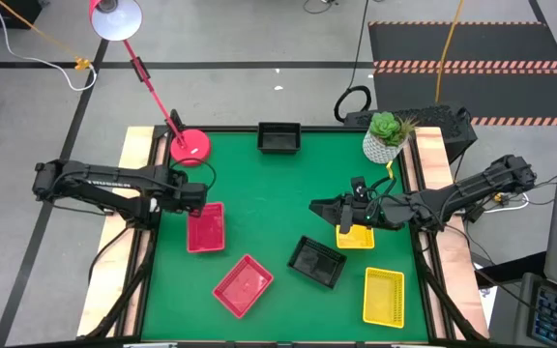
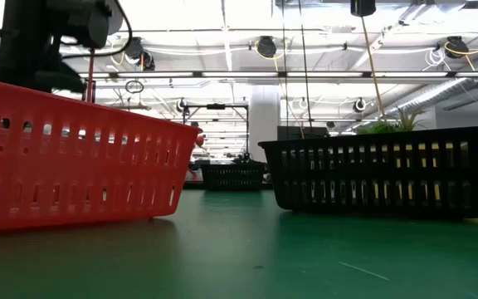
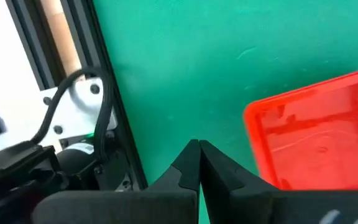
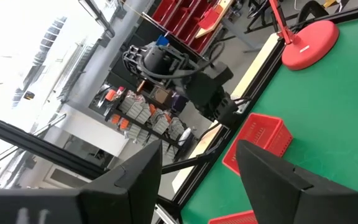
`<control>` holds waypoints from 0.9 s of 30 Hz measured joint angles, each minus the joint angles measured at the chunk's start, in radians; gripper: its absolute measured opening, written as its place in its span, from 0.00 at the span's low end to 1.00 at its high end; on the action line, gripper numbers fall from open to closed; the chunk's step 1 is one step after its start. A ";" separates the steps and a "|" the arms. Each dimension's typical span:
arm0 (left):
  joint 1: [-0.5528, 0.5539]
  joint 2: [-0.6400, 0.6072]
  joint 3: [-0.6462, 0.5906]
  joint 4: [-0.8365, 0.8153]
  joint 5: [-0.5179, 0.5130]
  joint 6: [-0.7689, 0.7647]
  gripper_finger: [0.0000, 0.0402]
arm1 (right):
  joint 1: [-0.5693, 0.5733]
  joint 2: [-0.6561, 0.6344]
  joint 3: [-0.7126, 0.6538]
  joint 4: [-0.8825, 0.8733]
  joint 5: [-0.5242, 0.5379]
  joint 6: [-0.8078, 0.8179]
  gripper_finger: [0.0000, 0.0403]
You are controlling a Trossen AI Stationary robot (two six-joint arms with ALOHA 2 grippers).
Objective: Stack baskets by color
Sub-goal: Stack the top red bin on the middle red bin
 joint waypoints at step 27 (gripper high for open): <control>0.003 0.008 -0.085 0.225 0.026 -0.015 0.01 | -0.001 0.000 0.000 0.000 0.027 -0.001 0.50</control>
